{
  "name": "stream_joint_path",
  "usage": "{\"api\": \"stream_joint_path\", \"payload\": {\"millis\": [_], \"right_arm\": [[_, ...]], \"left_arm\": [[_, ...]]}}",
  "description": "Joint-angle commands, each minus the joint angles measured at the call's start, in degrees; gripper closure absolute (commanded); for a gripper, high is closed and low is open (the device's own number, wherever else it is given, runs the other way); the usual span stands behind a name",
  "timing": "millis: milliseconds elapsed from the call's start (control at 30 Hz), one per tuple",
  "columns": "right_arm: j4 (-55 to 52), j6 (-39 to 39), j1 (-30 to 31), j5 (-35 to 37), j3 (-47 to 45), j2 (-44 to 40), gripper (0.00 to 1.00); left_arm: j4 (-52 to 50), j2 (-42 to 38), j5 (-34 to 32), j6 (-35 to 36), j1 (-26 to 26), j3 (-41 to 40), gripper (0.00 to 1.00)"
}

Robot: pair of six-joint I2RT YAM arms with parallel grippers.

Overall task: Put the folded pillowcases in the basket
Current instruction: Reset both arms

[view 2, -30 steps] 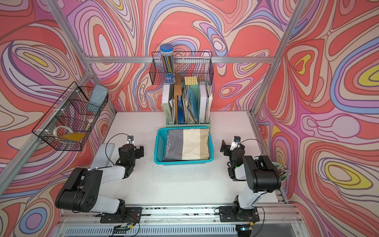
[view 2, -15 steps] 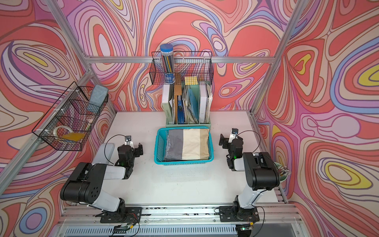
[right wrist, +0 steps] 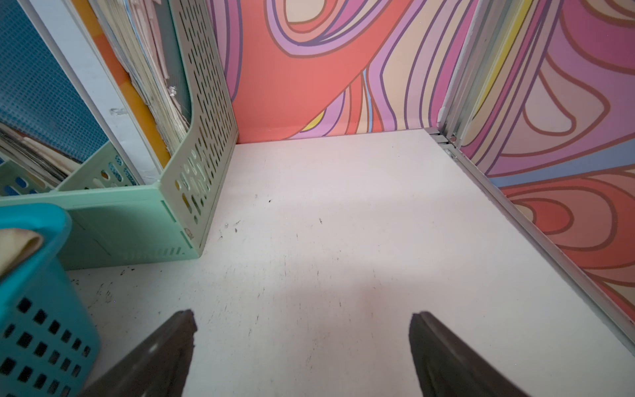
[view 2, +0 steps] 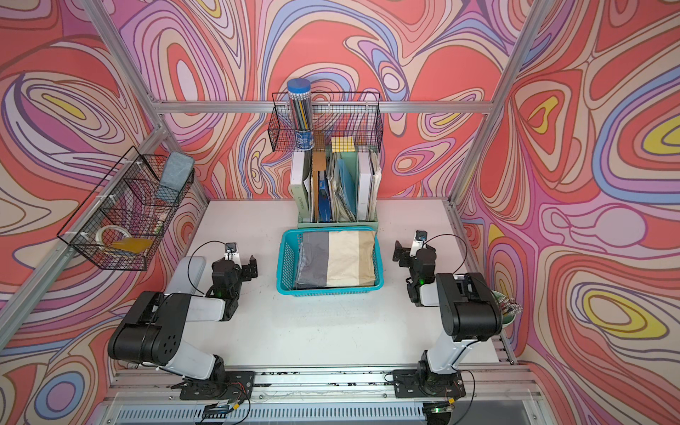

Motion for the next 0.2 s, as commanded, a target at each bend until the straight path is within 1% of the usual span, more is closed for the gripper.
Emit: {"api": "stream_joint_path", "payload": {"millis": [0, 167], "right_arm": [[-0.54, -0.50, 0.27, 0.43, -0.39, 0.07, 0.02], [-0.45, -0.50, 0.27, 0.37, -0.48, 0.06, 0.02]], "left_arm": [[-0.46, 0.05, 3.04, -0.09, 0.92, 0.97, 0.01], [-0.17, -0.40, 3.44, 0.07, 0.92, 0.52, 0.01]]}}
